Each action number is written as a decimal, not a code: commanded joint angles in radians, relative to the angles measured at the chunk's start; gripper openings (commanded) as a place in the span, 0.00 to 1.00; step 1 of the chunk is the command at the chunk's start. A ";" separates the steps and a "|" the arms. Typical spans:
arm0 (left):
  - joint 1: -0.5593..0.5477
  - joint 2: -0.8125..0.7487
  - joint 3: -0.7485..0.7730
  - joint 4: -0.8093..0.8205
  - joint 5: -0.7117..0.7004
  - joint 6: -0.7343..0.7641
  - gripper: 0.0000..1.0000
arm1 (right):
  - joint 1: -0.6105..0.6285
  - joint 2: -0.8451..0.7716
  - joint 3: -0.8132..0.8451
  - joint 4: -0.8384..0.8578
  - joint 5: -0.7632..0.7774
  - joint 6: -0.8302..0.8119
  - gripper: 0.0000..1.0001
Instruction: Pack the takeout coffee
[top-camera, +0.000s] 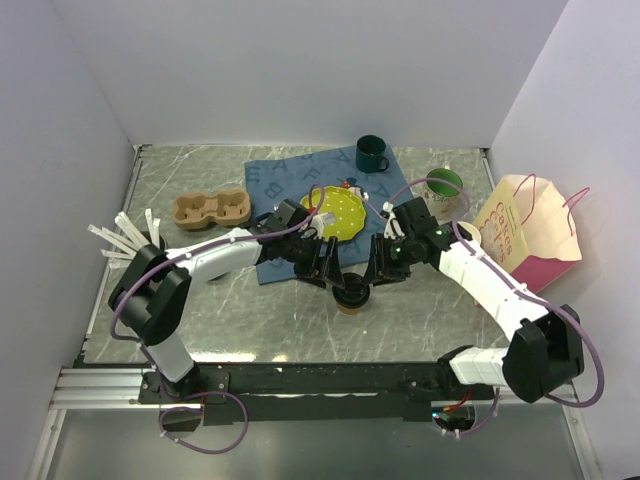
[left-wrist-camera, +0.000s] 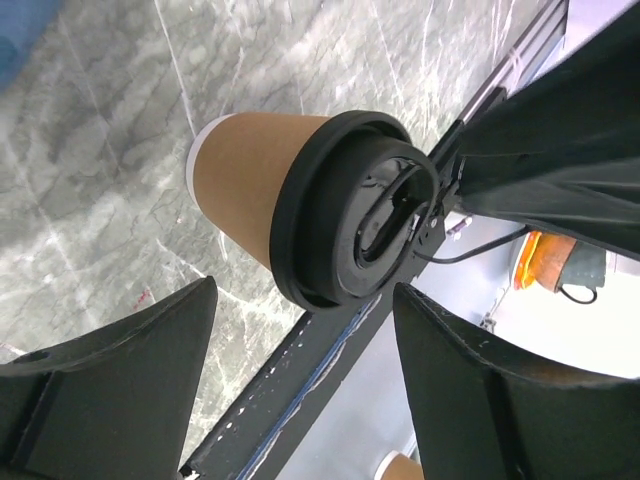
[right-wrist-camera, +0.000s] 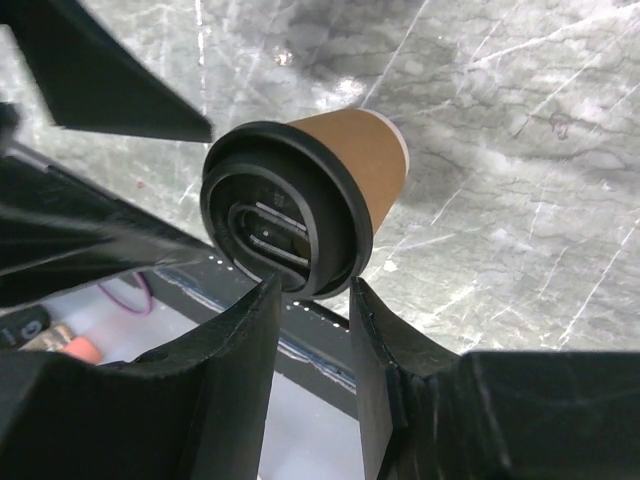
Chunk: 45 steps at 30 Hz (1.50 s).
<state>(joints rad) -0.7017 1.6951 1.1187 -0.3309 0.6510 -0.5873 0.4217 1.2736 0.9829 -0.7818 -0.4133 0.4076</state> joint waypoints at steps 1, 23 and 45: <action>0.010 -0.074 0.010 -0.007 -0.051 0.015 0.75 | 0.037 0.036 0.068 -0.023 0.083 0.010 0.41; 0.008 -0.017 -0.092 0.073 -0.168 0.009 0.60 | 0.117 0.102 0.060 -0.039 0.203 0.045 0.23; 0.008 -0.083 0.024 -0.061 -0.281 0.003 0.71 | 0.118 0.110 0.097 -0.128 0.281 0.076 0.00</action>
<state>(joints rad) -0.6899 1.6630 1.0527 -0.2909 0.4915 -0.5976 0.5323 1.3678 1.0325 -0.8246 -0.2176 0.4759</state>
